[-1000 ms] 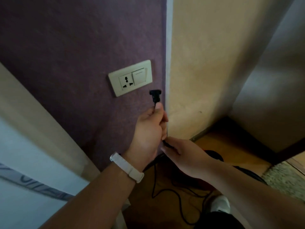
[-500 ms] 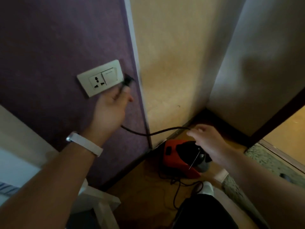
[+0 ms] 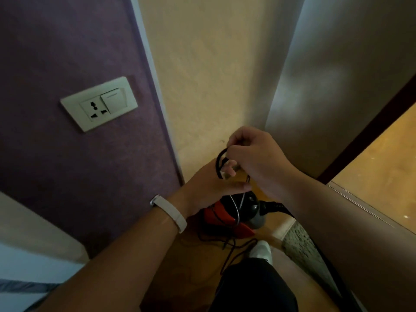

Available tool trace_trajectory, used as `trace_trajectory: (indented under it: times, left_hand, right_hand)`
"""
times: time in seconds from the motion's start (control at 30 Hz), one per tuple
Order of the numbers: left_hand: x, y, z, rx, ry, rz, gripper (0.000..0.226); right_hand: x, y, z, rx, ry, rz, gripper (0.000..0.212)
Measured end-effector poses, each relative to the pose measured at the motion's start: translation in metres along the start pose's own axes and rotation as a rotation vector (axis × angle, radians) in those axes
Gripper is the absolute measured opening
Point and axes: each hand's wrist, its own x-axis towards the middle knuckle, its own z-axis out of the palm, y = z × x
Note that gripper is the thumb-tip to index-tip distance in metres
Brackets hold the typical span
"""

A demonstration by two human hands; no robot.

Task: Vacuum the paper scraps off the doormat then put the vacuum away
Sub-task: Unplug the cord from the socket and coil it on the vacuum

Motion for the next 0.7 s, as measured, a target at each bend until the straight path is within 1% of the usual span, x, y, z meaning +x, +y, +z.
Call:
trace_trajectory:
  times: [0.07,0.13,0.2,0.23,0.3,0.37,0.4,0.47,0.53,0.57,0.6,0.67,0.7]
  left_hand:
    - [-0.001,0.006,0.004,-0.094,0.039,-0.004,0.032]
    - [0.0,0.007,0.006,-0.197,0.066,0.001,0.038]
    - [-0.001,0.011,0.011,-0.267,0.05,0.023,0.049]
    - [-0.002,0.015,0.013,-0.279,0.036,0.031,0.051]
    - [-0.002,0.018,0.018,-0.309,0.053,0.04,0.043]
    - [-0.002,0.018,0.022,-0.331,0.083,0.044,0.042]
    - [-0.001,0.017,0.024,-0.324,0.112,0.034,0.041]
    - [0.004,0.018,0.023,-0.299,0.219,0.002,0.03]
    - [0.007,0.026,0.015,-0.297,0.393,-0.047,0.013]
    - [0.008,0.032,0.008,-0.334,0.458,-0.051,0.011]
    - [0.008,0.04,0.001,-0.394,0.487,-0.039,0.013]
    - [0.007,0.059,-0.011,-0.516,0.494,0.015,0.016]
    - [0.006,0.069,-0.017,-0.562,0.501,0.044,0.019]
  right_hand:
    - [-0.003,0.0,-0.001,0.097,-0.03,-0.045,0.018]
    - [-0.007,0.002,-0.003,0.126,-0.025,-0.097,0.018]
    - [-0.01,0.005,-0.004,0.128,0.01,-0.134,0.017]
    - [-0.011,0.007,-0.004,0.136,0.025,-0.143,0.016]
    - [-0.012,0.008,-0.003,0.158,0.03,-0.149,0.014]
    - [-0.011,0.01,-0.002,0.136,0.03,-0.159,0.013]
    - [-0.011,0.011,-0.003,0.129,0.039,-0.176,0.013]
    - [-0.014,0.015,-0.008,0.148,0.083,-0.224,0.02]
    - [-0.017,0.027,-0.013,0.128,0.154,-0.243,0.03]
    - [-0.018,0.036,-0.015,0.106,0.171,-0.208,0.033]
    - [-0.02,0.045,-0.014,0.114,0.147,-0.144,0.034]
    - [-0.024,0.065,-0.006,0.154,-0.009,0.032,0.033]
    - [-0.026,0.074,-0.001,0.121,-0.1,0.096,0.034]
